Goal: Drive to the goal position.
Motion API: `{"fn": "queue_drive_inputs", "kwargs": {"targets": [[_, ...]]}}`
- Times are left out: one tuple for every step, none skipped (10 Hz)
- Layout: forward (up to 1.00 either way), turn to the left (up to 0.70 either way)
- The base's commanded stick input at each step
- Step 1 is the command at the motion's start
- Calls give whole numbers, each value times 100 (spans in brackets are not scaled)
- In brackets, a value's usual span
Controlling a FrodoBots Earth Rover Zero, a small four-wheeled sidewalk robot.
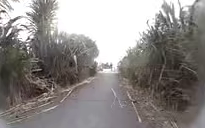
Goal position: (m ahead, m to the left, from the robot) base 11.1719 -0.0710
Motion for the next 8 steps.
{"fn": "queue_drive_inputs", "kwargs": {"targets": [[70,0],[70,0],[70,0],[70,0],[70,0],[70,0],[70,0],[70,0]]}}
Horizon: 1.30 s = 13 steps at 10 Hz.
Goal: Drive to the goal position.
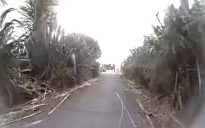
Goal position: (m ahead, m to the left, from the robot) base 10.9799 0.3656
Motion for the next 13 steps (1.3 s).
{"fn": "queue_drive_inputs", "kwargs": {"targets": [[70,0],[70,0],[70,0],[70,0],[70,0],[70,0],[70,0],[70,0],[70,0],[70,0],[70,0],[70,0],[70,0]]}}
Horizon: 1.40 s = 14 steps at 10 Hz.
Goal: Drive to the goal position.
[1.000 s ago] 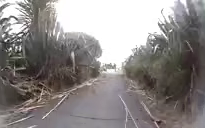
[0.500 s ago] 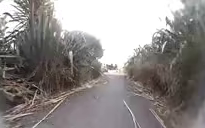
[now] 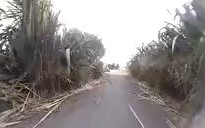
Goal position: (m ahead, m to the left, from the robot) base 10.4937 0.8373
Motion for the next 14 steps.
{"fn": "queue_drive_inputs", "kwargs": {"targets": [[70,0],[70,0],[70,0],[70,0],[70,0],[70,0],[70,0],[70,0],[70,0],[70,0],[70,0],[70,0],[70,0],[70,0]]}}
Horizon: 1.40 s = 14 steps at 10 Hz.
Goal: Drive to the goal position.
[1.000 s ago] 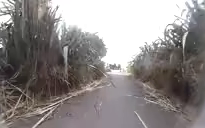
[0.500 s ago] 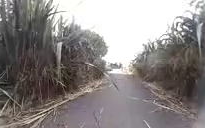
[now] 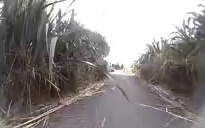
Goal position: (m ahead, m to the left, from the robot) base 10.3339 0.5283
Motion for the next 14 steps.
{"fn": "queue_drive_inputs", "kwargs": {"targets": [[70,0],[70,-35],[70,-35],[70,-35],[70,-35],[70,-35],[70,-35],[70,-35],[70,-35],[70,-35],[70,-35],[70,-35],[70,-35],[70,-35]]}}
